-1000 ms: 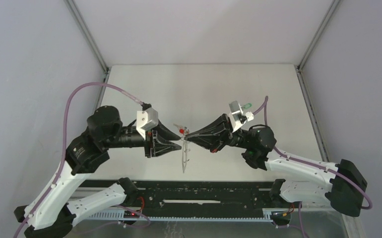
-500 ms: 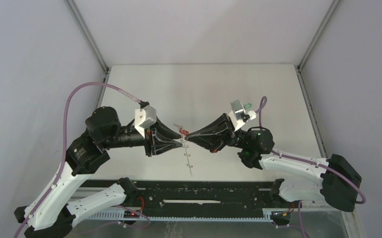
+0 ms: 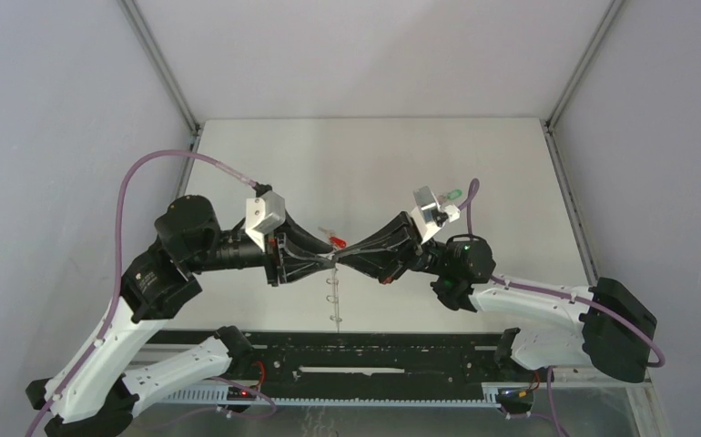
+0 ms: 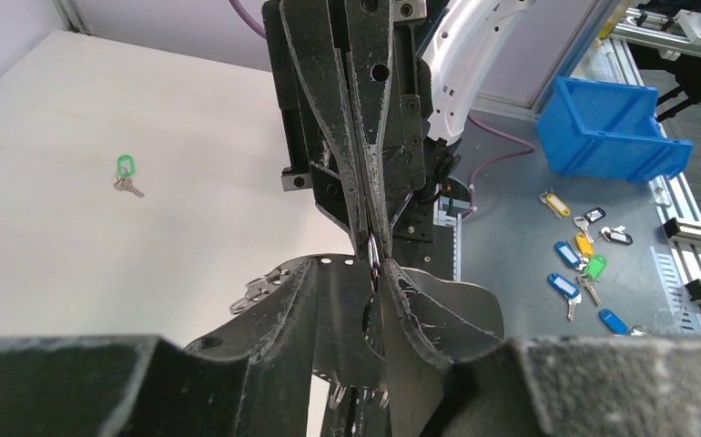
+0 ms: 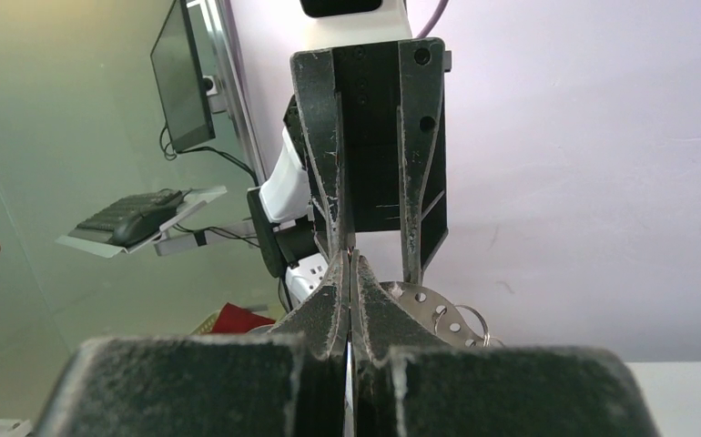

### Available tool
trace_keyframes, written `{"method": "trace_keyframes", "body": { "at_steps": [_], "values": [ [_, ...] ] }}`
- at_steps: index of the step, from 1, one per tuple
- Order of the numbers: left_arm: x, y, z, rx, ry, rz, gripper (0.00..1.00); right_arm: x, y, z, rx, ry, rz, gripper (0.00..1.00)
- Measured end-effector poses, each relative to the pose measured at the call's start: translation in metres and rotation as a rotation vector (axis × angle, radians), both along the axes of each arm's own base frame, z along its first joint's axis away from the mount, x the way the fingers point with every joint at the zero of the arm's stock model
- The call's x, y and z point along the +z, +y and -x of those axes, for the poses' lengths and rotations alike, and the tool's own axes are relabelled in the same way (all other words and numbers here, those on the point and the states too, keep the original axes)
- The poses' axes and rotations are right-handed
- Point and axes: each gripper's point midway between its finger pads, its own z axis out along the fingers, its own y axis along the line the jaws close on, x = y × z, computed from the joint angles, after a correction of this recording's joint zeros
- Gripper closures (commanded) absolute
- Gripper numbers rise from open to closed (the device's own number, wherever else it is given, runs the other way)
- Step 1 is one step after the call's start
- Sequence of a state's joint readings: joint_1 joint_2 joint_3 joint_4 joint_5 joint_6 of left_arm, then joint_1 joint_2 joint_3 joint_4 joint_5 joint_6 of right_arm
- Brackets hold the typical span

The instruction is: Put the keys on the keyring

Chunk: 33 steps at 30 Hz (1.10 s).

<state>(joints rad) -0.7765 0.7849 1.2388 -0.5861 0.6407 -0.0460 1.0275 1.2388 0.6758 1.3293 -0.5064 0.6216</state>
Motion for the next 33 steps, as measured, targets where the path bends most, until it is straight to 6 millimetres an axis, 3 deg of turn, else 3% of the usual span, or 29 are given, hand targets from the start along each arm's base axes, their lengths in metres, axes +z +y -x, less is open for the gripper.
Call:
{"method": "trace_keyframes", "body": {
  "at_steps": [4,7,8,10,13,19,27,33],
  "values": [
    [0.0,0.0,0.001,-0.004,-0.001,0.0,0.78,0.001,0.0,0.001,0.0,-0.002,-0.004,1.0],
    [-0.001,0.0,0.002,-0.013,0.0,-0.002,0.97,0.0,0.0,0.0,-0.004,-0.002,-0.003,1.0],
    [-0.002,0.0,0.003,-0.017,-0.003,-0.005,0.99,-0.001,0.001,-0.001,-0.006,0.001,0.001,1.0],
    [-0.004,0.001,0.004,-0.019,-0.005,-0.01,1.0,-0.002,0.002,-0.002,-0.008,0.003,0.009,1.0],
    [-0.008,0.003,0.003,-0.007,-0.001,-0.022,1.0,-0.007,0.003,-0.004,-0.008,0.01,0.034,0.76],
    [-0.028,0.009,-0.004,0.024,-0.016,-0.104,1.0,-0.014,-0.01,-0.02,-0.023,0.019,0.187,0.62],
    [-0.061,0.009,-0.009,-0.012,0.02,-0.263,1.0,0.021,-0.015,-0.02,-0.084,-0.174,0.417,0.62],
    [-0.059,0.007,-0.011,-0.039,0.013,-0.3,1.0,-0.011,-0.006,-0.02,-0.046,-0.217,0.597,0.68]
  ]
}}
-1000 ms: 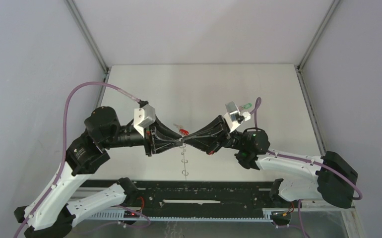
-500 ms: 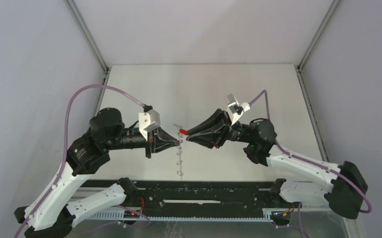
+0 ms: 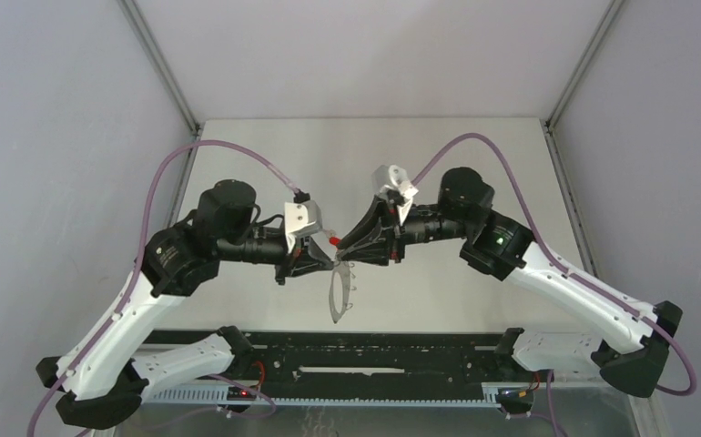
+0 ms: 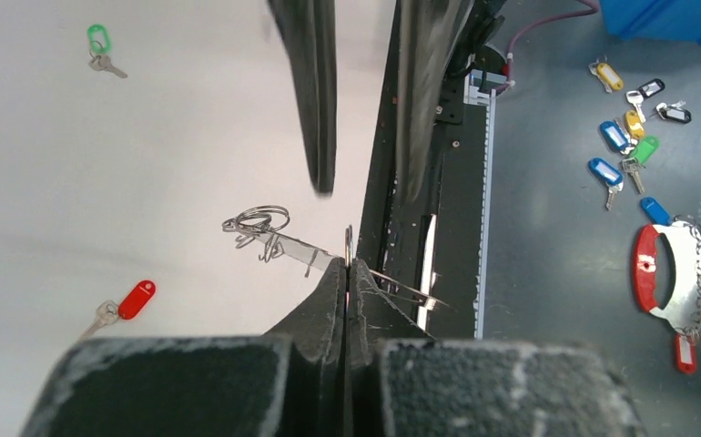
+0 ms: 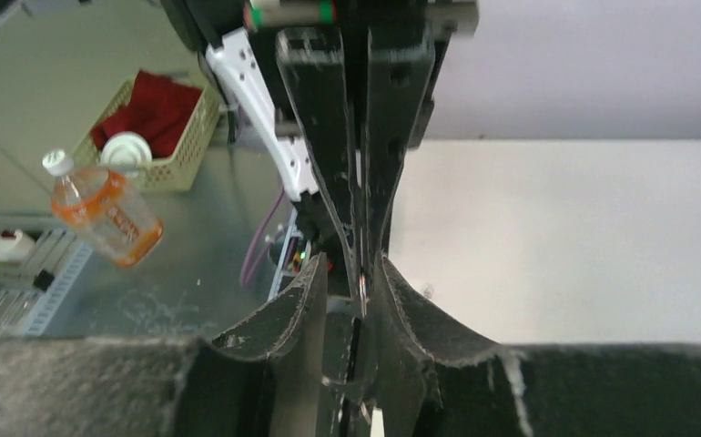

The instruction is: Put the keys on the keyring

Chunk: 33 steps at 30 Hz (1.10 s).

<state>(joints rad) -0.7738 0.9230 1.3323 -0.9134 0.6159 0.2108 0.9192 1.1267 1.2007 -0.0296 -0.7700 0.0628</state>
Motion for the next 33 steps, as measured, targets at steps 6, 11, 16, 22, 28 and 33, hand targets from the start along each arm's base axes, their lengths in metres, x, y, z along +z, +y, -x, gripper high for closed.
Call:
{"method": "trace_keyframes", "body": {
  "at_steps": [6,11,16,22,28,33],
  "values": [
    [0.009,0.002,0.005,-0.021,-0.017,0.012,1.0,-0.038,0.011,0.007,0.048,0.005,0.147,0.73],
    [0.006,0.003,0.007,-0.027,-0.007,0.004,1.0,-0.044,0.012,0.01,0.046,-0.016,0.172,0.78],
    [0.006,0.003,0.008,-0.032,-0.001,0.002,1.0,-0.044,0.014,0.011,0.039,-0.036,0.173,0.77],
    [0.006,0.003,0.01,-0.042,0.003,0.005,1.0,-0.044,0.016,0.012,0.036,-0.04,0.171,0.83],
    [0.004,0.004,0.011,-0.047,0.005,-0.001,1.0,-0.045,0.019,0.01,0.032,-0.037,0.169,1.0],
    [0.002,0.005,0.012,-0.046,0.012,-0.012,0.8,-0.048,0.021,0.009,0.031,-0.03,0.176,1.0]
  ]
}}
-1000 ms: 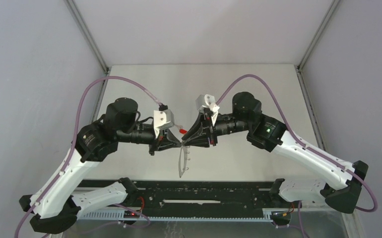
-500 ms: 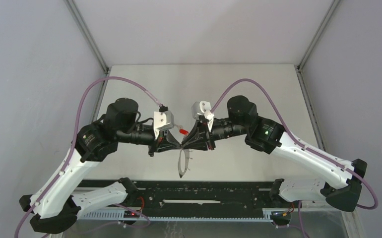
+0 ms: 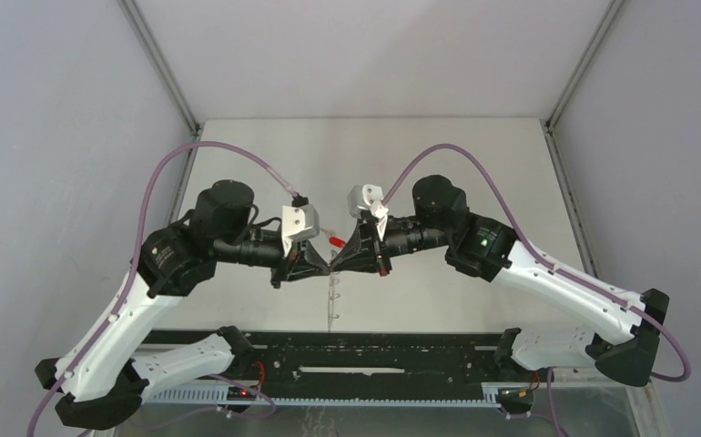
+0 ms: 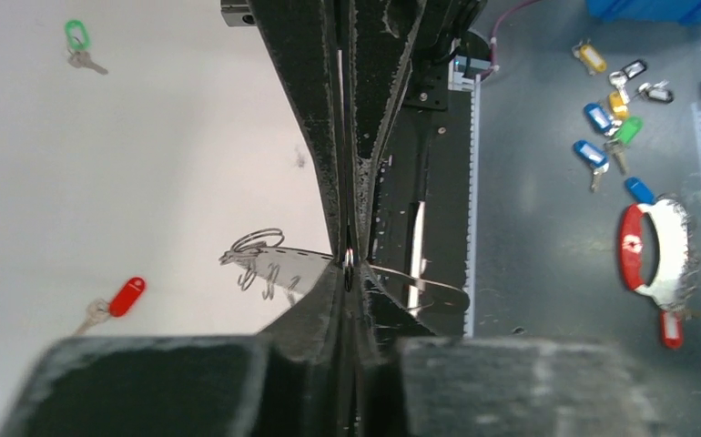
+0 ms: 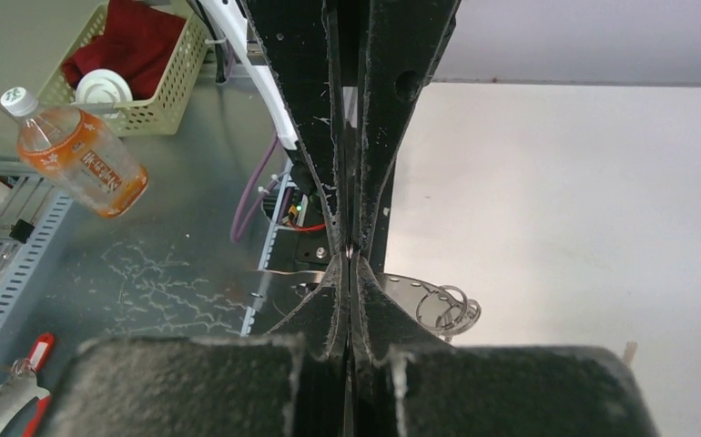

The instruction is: Put the keys on the keyring

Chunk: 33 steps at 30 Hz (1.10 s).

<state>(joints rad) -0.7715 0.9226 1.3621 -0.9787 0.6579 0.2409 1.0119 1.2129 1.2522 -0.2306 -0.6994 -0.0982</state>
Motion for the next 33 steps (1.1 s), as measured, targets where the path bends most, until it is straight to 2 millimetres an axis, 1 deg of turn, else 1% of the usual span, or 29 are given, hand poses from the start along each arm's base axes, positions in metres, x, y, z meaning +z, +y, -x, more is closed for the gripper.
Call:
{"method": "trace_keyframes", "body": {
  "at_steps": [2,3,7,10,12,16,19,21,23,26,28,30,31,33],
  "values": [
    [0.0,0.0,-0.001,-0.001,-0.006,-0.001,0.66,0.001,0.0,-0.001,-0.01,0.003,-0.003,1.0],
    [0.0,0.0,-0.001,-0.002,-0.007,0.0,0.62,0.002,0.001,-0.003,-0.022,-0.002,-0.018,1.0],
    [0.001,0.001,0.002,-0.016,-0.008,0.003,0.54,0.004,-0.004,-0.01,-0.08,0.0,-0.098,1.0],
    [0.002,0.003,0.006,-0.023,-0.014,0.008,0.49,0.007,-0.013,-0.006,-0.101,0.017,-0.176,1.0],
    [0.006,0.006,0.008,-0.023,-0.028,0.023,0.47,0.014,-0.017,-0.003,-0.107,0.023,-0.235,1.0],
    [0.015,0.008,0.012,-0.007,-0.064,0.098,0.36,0.034,-0.024,0.005,-0.097,0.029,-0.365,1.0],
    [0.021,0.007,0.014,0.016,-0.068,0.157,0.37,0.045,-0.026,0.009,-0.086,0.04,-0.432,1.0],
    [0.029,0.006,0.013,0.039,-0.063,0.197,0.38,0.051,-0.026,0.011,-0.084,0.046,-0.472,1.0],
    [0.039,0.002,0.011,0.057,-0.047,0.237,0.38,0.054,-0.026,0.014,-0.079,0.051,-0.506,1.0],
    [0.046,-0.003,0.007,0.075,-0.015,0.267,0.38,0.059,-0.027,0.019,-0.072,0.062,-0.554,1.0],
    [0.049,-0.006,0.005,0.08,0.002,0.28,0.4,0.063,-0.026,0.021,-0.068,0.062,-0.579,1.0],
    [0.051,-0.008,0.005,0.079,0.013,0.288,0.45,0.068,-0.025,0.024,-0.061,0.061,-0.603,1.0],
    [0.052,-0.009,0.005,0.077,0.016,0.292,0.51,0.07,-0.025,0.025,-0.058,0.06,-0.615,1.0],
    [0.055,-0.01,0.007,0.064,0.02,0.302,0.56,0.074,-0.024,0.027,-0.054,0.06,-0.633,1.0]
  ]
}}
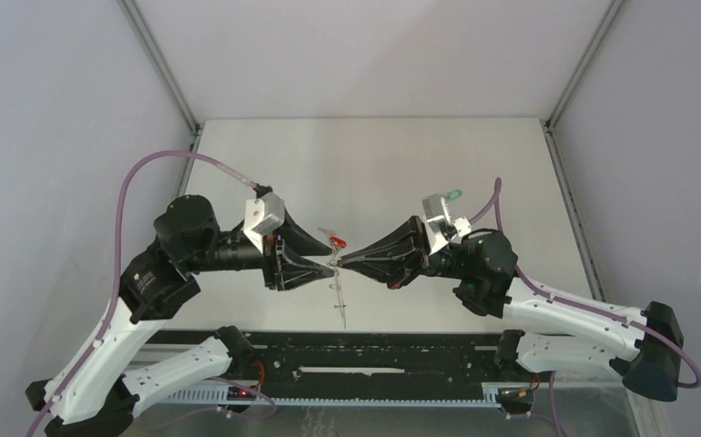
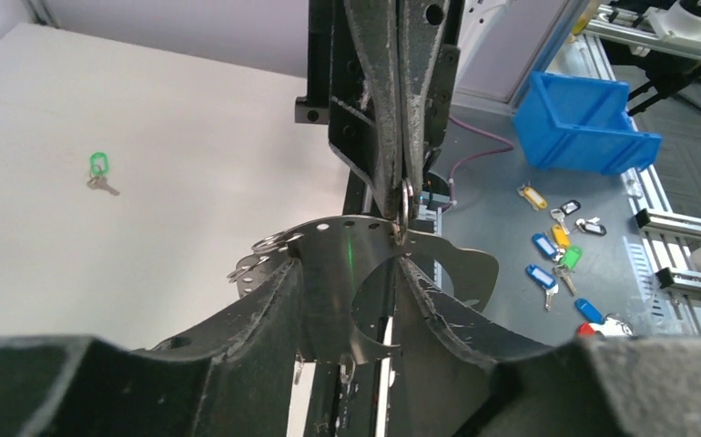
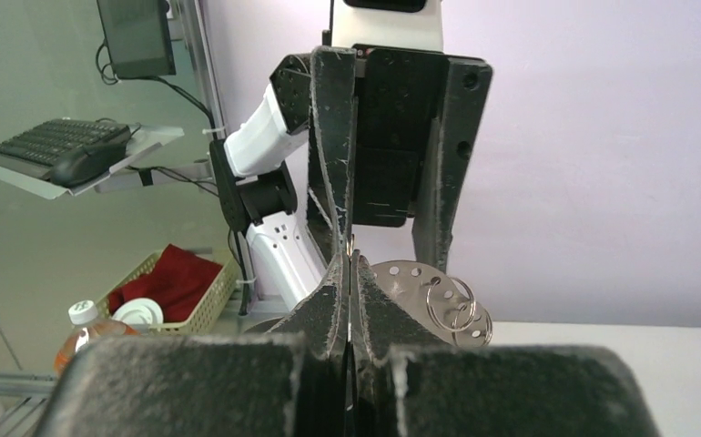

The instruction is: Put the keys on the keyring

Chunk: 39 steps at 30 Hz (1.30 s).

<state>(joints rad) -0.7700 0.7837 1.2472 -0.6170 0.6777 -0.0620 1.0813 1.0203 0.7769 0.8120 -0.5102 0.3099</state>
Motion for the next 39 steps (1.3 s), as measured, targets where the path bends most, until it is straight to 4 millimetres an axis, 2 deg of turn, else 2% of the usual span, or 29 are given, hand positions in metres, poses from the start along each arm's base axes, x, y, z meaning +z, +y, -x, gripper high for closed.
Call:
{"method": "trace_keyframes", "body": {
  "at_steps": [4,8,11,19,27,35,37,39],
  "values": [
    [0.004,-0.001,0.005,-0.033,-0.009,0.017,0.55,0.003,0.002,0.0,-0.001,0.001,-0.018,1.0],
    [0.007,-0.002,0.009,-0.059,-0.015,0.026,0.45,0.003,0.003,0.0,0.001,0.0,-0.024,1.0],
    [0.008,-0.002,0.013,-0.08,-0.016,0.03,0.43,0.002,0.004,-0.001,0.002,0.002,-0.022,1.0],
    [0.008,-0.003,0.014,-0.087,-0.016,0.031,0.59,0.004,0.004,0.003,0.011,-0.003,-0.032,1.0],
    [0.009,-0.003,0.013,-0.086,-0.018,0.034,0.6,0.003,0.006,0.002,0.013,-0.002,-0.03,1.0],
    [0.009,-0.003,0.013,-0.087,-0.022,0.037,0.65,0.003,0.008,0.002,0.015,-0.003,-0.035,1.0],
    [0.009,-0.003,0.013,-0.087,-0.022,0.037,0.68,0.003,0.008,0.002,0.015,-0.003,-0.036,1.0],
    [0.009,-0.003,0.013,-0.087,-0.022,0.037,0.76,0.002,0.008,0.002,0.016,-0.003,-0.035,1.0]
  ]
}}
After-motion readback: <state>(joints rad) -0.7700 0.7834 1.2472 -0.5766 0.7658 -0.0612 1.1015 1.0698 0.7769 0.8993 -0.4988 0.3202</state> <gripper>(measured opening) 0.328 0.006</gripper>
